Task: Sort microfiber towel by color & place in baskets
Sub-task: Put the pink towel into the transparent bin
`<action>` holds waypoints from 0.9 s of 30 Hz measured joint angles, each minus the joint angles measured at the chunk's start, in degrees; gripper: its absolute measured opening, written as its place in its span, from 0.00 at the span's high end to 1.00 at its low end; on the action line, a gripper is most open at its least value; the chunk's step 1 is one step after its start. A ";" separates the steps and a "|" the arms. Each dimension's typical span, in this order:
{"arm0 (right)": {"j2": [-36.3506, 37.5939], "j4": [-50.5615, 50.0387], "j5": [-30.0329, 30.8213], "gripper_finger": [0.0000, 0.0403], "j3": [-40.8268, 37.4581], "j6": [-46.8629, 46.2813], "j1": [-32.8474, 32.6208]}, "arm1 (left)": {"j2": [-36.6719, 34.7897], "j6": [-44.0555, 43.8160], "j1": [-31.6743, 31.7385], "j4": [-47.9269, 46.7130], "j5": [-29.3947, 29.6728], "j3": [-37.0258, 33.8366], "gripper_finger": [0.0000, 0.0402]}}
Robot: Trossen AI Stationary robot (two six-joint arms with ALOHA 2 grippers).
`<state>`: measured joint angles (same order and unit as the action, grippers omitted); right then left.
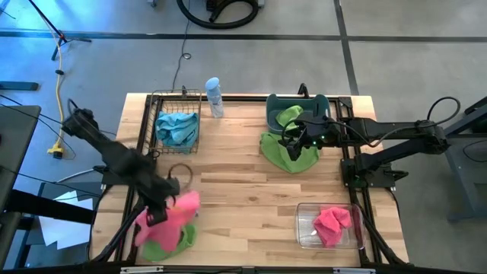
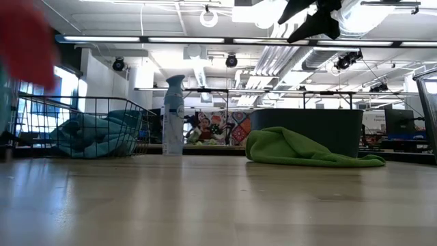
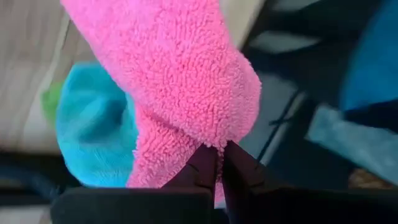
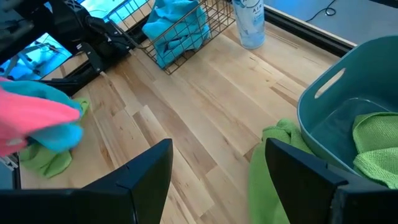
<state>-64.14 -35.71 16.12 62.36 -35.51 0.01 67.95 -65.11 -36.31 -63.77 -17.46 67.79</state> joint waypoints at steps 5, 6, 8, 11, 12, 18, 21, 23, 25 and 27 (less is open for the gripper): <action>0.00 1.16 0.00 0.38 -0.01 0.00 0.00 | -4.88 3.06 2.41 0.00 12.19 8.16 1.00; 0.00 1.62 -0.02 0.38 0.01 0.00 0.00 | -5.40 4.03 3.05 0.20 15.30 9.67 1.00; 0.00 3.12 -0.12 0.38 0.01 0.00 0.00 | -5.78 6.45 4.49 0.30 20.42 12.75 1.00; 0.00 5.52 -1.24 0.38 0.01 -0.01 0.00 | -5.75 10.31 6.91 0.75 23.13 15.77 1.00; 0.00 6.06 -1.55 0.38 0.01 -0.02 0.00 | -5.51 11.01 7.49 0.73 22.90 16.23 1.00; 0.00 6.30 -3.16 0.38 -0.01 -0.02 0.00 | -2.09 9.69 6.27 -1.28 15.78 16.31 1.00; 0.00 6.33 -3.16 0.38 -0.01 -0.02 0.01 | 1.02 8.44 3.44 -3.10 10.48 16.31 1.00; 0.00 6.34 -3.10 0.38 0.01 0.00 0.00 | 3.33 8.35 1.49 -5.30 8.52 16.31 1.00; 0.00 6.36 -2.49 0.38 -0.01 0.56 0.02 | 5.52 8.93 -0.30 -7.82 9.20 16.31 1.00; 0.00 6.39 -2.22 0.38 0.01 1.04 0.00 | 8.05 10.35 -1.43 -10.30 11.72 16.31 1.00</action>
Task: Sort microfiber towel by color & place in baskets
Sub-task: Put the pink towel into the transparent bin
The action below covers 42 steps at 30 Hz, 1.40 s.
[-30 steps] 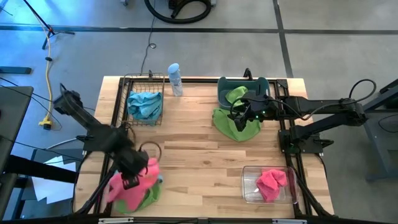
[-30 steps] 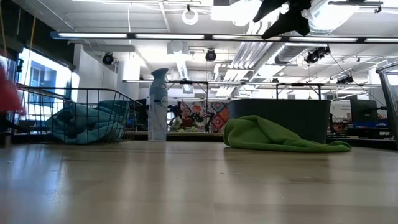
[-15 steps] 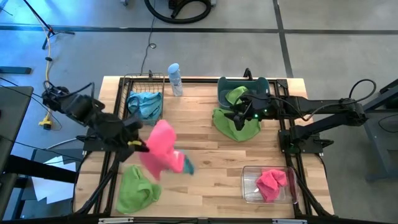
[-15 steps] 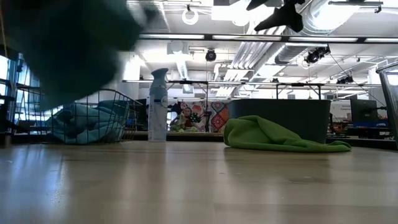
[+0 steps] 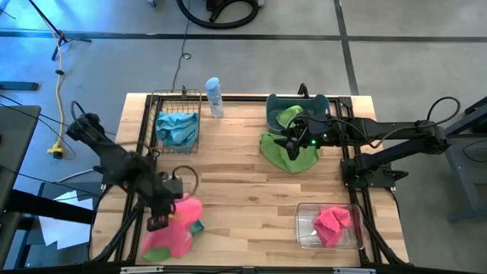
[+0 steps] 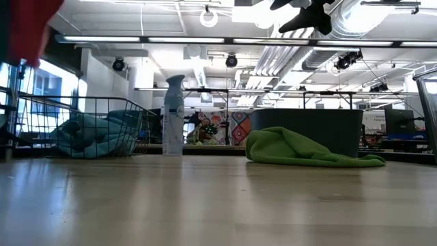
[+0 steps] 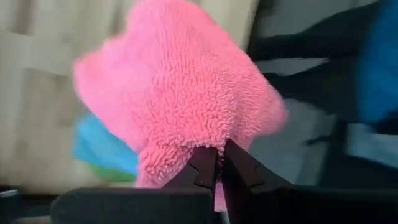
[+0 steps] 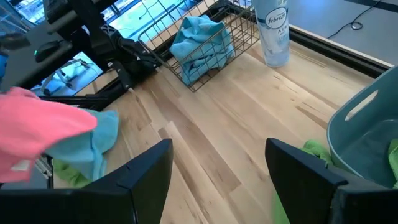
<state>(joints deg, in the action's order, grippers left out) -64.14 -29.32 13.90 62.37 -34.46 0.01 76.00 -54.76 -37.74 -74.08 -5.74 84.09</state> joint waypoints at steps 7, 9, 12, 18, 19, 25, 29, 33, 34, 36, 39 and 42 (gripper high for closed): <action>0.00 0.00 0.03 0.38 0.00 0.01 0.00 | 7.75 11.06 1.53 -1.55 3.35 -0.04 1.00; 0.02 -0.02 0.03 0.38 0.00 0.03 0.02 | 9.17 13.14 2.19 -3.07 4.13 -0.04 1.00; 0.02 -0.35 0.03 0.38 -0.02 0.03 0.00 | 10.47 15.32 3.16 -5.18 8.24 -0.04 0.99; 0.02 -1.75 0.01 0.38 0.00 0.03 0.00 | 10.65 18.90 7.93 -4.10 11.60 -0.04 0.97; 0.02 -1.77 -0.10 0.38 0.00 0.03 0.00 | 10.43 18.89 8.63 -4.09 10.81 -0.04 0.96; 0.02 -2.68 -0.52 0.38 0.00 0.46 0.00 | 8.80 20.42 9.81 -4.33 9.92 -0.02 0.86; 0.02 -2.82 -0.54 0.38 0.00 0.46 0.02 | 8.73 21.63 10.87 -3.58 11.27 -0.02 0.77; 0.02 -2.96 -0.56 0.38 0.00 0.46 0.00 | 8.71 22.51 12.34 -1.11 12.16 -0.69 0.69; 0.02 -3.00 -0.59 0.38 0.00 0.46 0.00 | 8.72 22.50 12.73 -1.00 12.39 -1.22 0.67; 0.02 -3.06 -0.60 0.38 0.00 0.46 0.00 | 8.73 22.90 13.32 -0.43 12.50 -2.51 0.63; 0.02 -3.06 -0.60 0.38 0.00 0.46 0.01 | 8.71 23.86 13.83 2.76 11.79 -5.95 0.57; 0.02 -3.06 -0.60 0.38 0.00 0.46 0.01 | 8.72 22.66 13.84 5.33 7.64 -9.91 0.53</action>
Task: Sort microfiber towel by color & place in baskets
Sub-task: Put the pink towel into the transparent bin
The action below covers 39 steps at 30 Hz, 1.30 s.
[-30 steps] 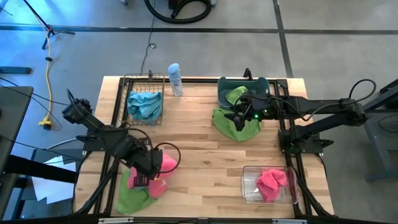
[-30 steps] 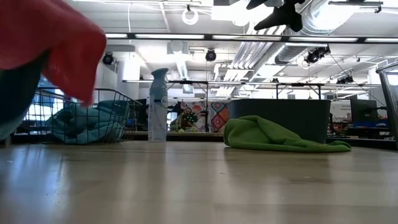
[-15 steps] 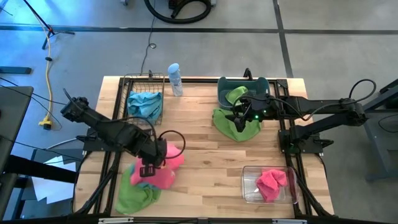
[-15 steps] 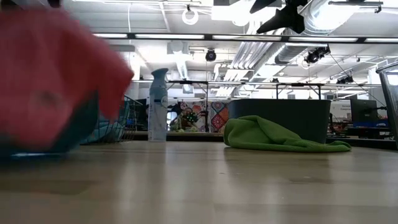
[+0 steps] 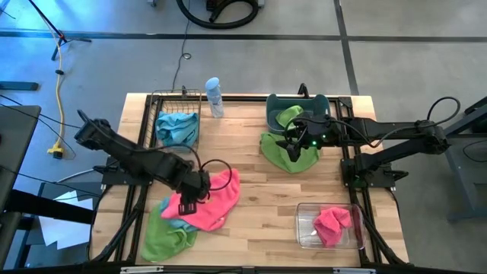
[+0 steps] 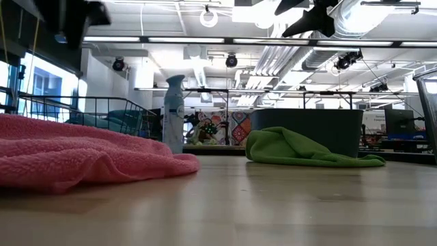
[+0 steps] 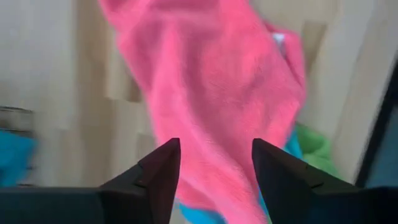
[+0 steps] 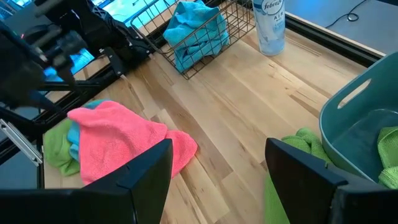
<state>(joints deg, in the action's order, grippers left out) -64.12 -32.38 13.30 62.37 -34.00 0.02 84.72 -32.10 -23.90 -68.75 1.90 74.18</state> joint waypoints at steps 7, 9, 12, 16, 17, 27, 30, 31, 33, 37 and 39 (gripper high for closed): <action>0.00 0.00 -0.01 0.38 0.00 0.01 0.00 | 0.01 -12.75 -3.58 2.91 -4.56 -9.07 0.49; 0.00 0.00 0.00 0.38 0.00 0.55 -0.01 | 0.01 -16.53 -4.85 3.60 -5.83 -11.08 0.48; 0.02 0.00 0.00 0.38 0.00 1.03 -0.01 | 0.03 -21.14 -6.52 7.36 -7.41 -13.88 0.48; 0.02 0.01 0.00 0.38 0.00 1.05 -0.01 | 0.03 -23.55 -7.85 14.07 -7.25 -16.13 0.48; 0.02 0.02 0.00 0.38 0.00 1.05 0.01 | 0.03 -24.39 -7.89 14.83 -6.99 -16.80 0.48; 0.02 0.02 0.31 0.38 0.00 1.03 0.00 | 0.03 -26.55 -7.43 15.18 -4.14 -21.08 0.49; 0.02 0.02 0.43 0.38 0.00 1.03 0.01 | 0.03 -24.98 -7.43 15.27 -3.26 -21.08 0.52; 0.02 0.03 0.46 0.38 0.00 1.03 0.08 | 0.03 -24.77 -7.43 15.21 -3.06 -21.08 0.55; 0.02 0.03 0.43 0.38 0.00 0.95 0.37 | 0.03 -24.25 -7.43 15.21 -2.87 -21.08 0.64; 0.02 0.04 1.69 0.38 0.00 0.43 0.39 | 0.03 -24.13 -7.43 15.32 -1.94 -21.08 0.93; 0.02 0.04 1.70 0.38 0.00 0.42 0.39 | 0.03 -24.09 -7.43 15.86 -1.74 -21.08 0.97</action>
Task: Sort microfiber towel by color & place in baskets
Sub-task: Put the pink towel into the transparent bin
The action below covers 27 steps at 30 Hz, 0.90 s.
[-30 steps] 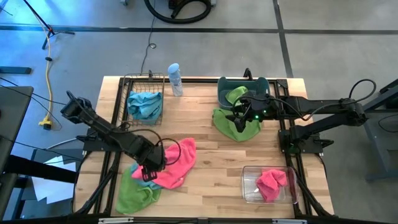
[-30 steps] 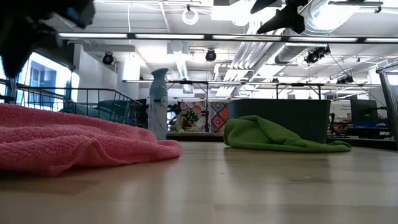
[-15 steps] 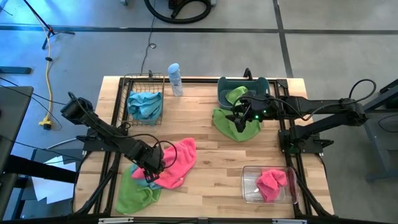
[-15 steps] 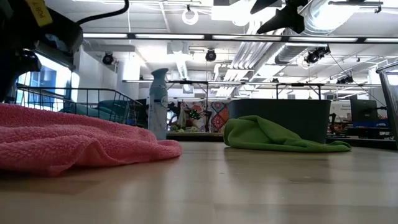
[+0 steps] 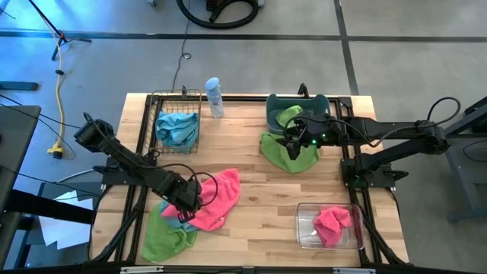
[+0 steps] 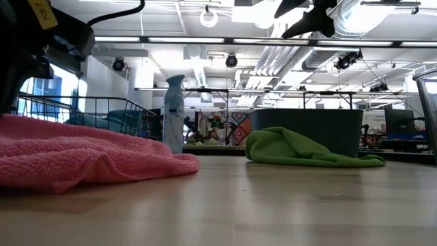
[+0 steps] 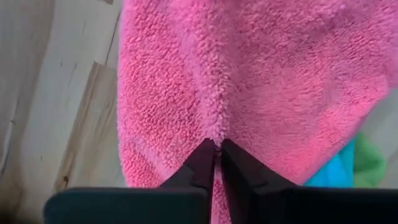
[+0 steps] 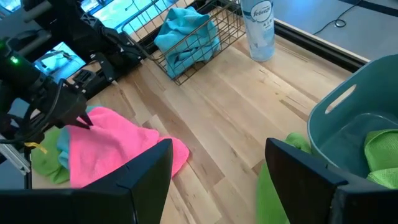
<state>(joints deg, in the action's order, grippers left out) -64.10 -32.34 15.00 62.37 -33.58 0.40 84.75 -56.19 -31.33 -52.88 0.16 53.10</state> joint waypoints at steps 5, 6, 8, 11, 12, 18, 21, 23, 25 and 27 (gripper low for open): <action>0.00 0.00 0.00 0.38 0.00 -0.01 0.00 | -1.34 1.63 0.21 -2.86 -1.14 2.61 0.99; 0.00 0.00 0.00 0.38 0.00 -0.01 0.00 | -2.37 2.37 0.28 -4.05 -1.13 3.98 0.99; 0.00 0.00 0.00 0.38 0.00 -0.01 0.00 | -4.67 4.17 0.67 -6.67 -1.03 7.47 1.00; 0.00 0.00 0.00 0.38 0.00 0.14 0.00 | -8.93 6.87 1.67 -10.85 0.87 13.95 1.00; 0.00 0.00 0.00 0.38 0.00 0.33 0.00 | -10.42 7.62 2.12 -11.51 2.21 16.45 1.00; 0.00 0.49 0.01 0.38 0.00 0.48 0.00 | -15.71 18.43 6.07 -11.90 12.62 30.55 1.00; 0.00 2.09 -0.36 0.38 0.00 0.54 0.00 | -15.14 26.19 8.92 -11.56 17.50 35.94 1.00; 0.00 5.05 -2.28 0.38 0.00 0.86 0.00 | -14.20 32.28 10.98 -10.31 19.07 38.23 1.00; 0.00 9.22 -5.16 0.38 0.00 2.34 0.00 | -13.21 38.39 13.06 -8.01 19.90 39.52 1.00; 0.00 13.45 -8.16 0.38 0.00 3.87 0.00 | -12.37 44.13 14.97 -3.70 20.10 40.02 1.00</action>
<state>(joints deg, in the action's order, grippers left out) -64.10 -18.88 6.85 62.37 -29.70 0.40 72.38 -12.05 -16.36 -56.59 20.26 93.12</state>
